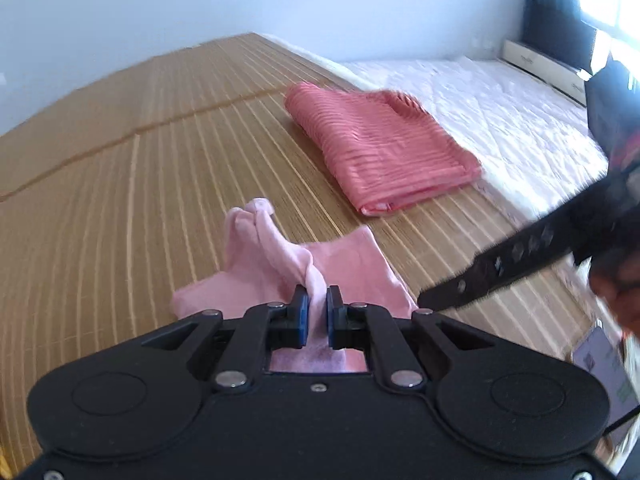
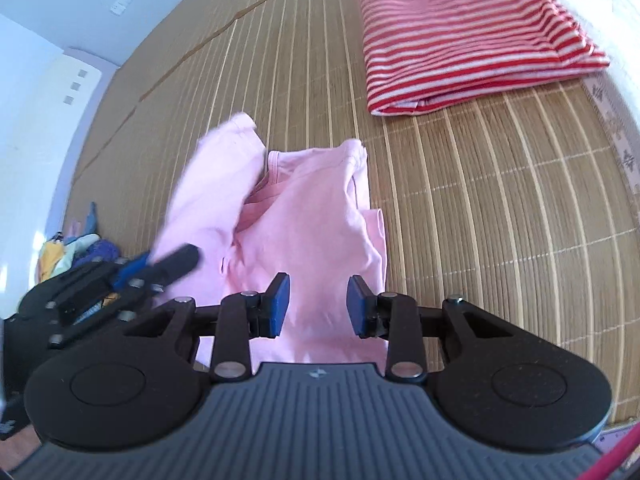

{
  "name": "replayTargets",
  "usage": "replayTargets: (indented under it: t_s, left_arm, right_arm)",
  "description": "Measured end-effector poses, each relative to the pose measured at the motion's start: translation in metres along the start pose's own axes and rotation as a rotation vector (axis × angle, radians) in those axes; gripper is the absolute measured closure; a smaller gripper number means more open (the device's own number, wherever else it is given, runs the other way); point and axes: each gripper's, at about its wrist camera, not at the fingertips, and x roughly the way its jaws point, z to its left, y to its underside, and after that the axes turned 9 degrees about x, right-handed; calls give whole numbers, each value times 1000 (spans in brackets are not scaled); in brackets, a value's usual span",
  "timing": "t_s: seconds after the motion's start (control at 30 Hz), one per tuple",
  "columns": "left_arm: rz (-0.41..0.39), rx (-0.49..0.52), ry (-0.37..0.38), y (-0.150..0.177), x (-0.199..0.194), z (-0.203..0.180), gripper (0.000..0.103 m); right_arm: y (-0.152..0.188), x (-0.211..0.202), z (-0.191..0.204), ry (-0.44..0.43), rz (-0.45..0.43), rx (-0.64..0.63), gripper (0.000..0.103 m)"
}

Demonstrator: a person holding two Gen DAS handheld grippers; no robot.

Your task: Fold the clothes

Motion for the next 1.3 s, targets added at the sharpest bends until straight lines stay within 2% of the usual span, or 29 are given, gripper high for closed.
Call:
replayTargets:
  t_s: [0.1,0.23,0.4,0.43,0.57,0.67,0.77,0.87,0.97,1.1,1.17,1.3]
  left_arm:
    - [-10,16,-24,-7,-7,-4,93]
    - [-17,84,-9,-17,-4,-21,93]
    - [5,159,36,-19,18,-51,93]
    - [12,174,38,-18,25,-57,93]
    - [57,160,72,-12,48,-73,93]
    - [75,162,95,-11,53,-83,91]
    - [110,140,151,-8,52,-89,81]
    - [124,140,175,-1,42,-90,77]
    - [121,137,140,8,29,-81,75]
    - [143,89,88,20,20,-56,71]
    - [170,69,58,27,22,-45,71]
    - [209,35,19,38,31,-28,71]
  right_arm:
    - [-4,21,-10,71,35,-3,66]
    - [-4,48,-17,32,159,-39,67]
    - [-3,47,-30,-25,204,-54,68]
    - [-6,42,-34,-14,209,-53,68]
    - [-18,8,-49,66,155,-80,66]
    - [-25,-8,-59,81,144,-82,66]
    - [-29,-12,-63,96,142,-108,66]
    - [-31,-11,-65,75,125,-100,66]
    - [-30,-15,-57,22,81,-82,66]
    - [-35,-16,-26,-43,26,-131,66]
    - [-39,-10,-7,-50,2,-175,66]
    - [-47,17,26,14,1,-281,66]
